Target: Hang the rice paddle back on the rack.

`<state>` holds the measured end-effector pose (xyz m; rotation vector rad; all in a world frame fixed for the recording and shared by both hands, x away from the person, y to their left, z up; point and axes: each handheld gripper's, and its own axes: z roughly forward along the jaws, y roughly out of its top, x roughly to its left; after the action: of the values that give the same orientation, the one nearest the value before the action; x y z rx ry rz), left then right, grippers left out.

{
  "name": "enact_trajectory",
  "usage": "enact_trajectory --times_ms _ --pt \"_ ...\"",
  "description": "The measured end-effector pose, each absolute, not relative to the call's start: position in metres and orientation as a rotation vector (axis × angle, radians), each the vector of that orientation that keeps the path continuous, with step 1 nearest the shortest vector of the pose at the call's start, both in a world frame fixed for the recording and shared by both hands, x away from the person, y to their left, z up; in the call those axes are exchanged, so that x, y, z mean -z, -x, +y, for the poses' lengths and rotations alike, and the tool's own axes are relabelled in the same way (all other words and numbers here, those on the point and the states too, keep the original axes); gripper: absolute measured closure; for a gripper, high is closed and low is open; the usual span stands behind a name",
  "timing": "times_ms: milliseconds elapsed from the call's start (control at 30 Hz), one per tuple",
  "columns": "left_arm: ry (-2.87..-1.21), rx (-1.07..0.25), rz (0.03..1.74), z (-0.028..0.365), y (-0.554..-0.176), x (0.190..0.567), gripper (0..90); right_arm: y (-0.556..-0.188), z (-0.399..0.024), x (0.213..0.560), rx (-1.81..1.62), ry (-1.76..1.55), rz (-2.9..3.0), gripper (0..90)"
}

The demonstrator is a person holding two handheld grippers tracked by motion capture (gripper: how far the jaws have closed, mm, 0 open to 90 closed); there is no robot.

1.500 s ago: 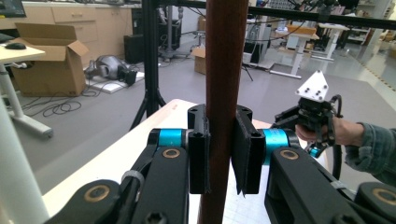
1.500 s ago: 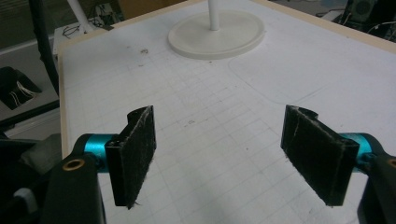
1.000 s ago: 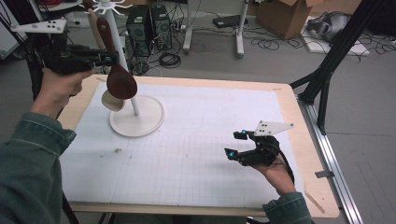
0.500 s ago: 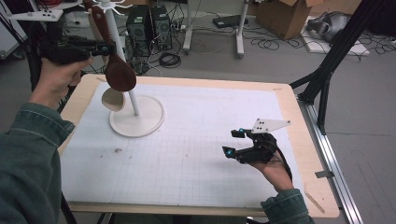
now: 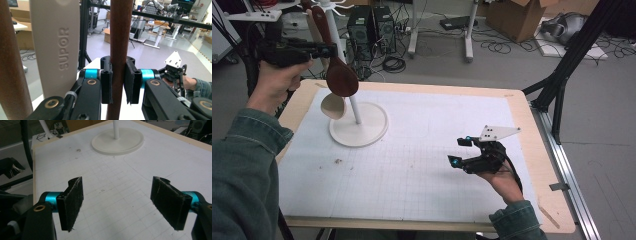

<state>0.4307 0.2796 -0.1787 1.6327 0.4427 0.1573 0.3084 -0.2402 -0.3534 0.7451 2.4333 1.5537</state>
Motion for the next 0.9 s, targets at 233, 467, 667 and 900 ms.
enact_trajectory --times_ms 233,467,667,900 --pt "-1.627 -0.161 0.461 0.28 -0.433 0.18 77.7 -0.309 -0.239 0.354 -1.554 -0.747 2.446 25.8" --pt "-1.603 -0.174 0.488 0.28 -0.43 0.182 77.5 -0.31 -0.237 0.354 -1.554 -0.738 2.447 25.9" --pt "-1.593 -0.221 0.514 0.281 -0.424 0.183 76.8 -0.309 -0.236 0.354 -1.561 -0.731 2.448 25.9" --pt "-1.576 -0.246 0.535 0.284 -0.419 0.185 76.3 -0.31 -0.234 0.354 -1.559 -0.721 2.444 25.8"
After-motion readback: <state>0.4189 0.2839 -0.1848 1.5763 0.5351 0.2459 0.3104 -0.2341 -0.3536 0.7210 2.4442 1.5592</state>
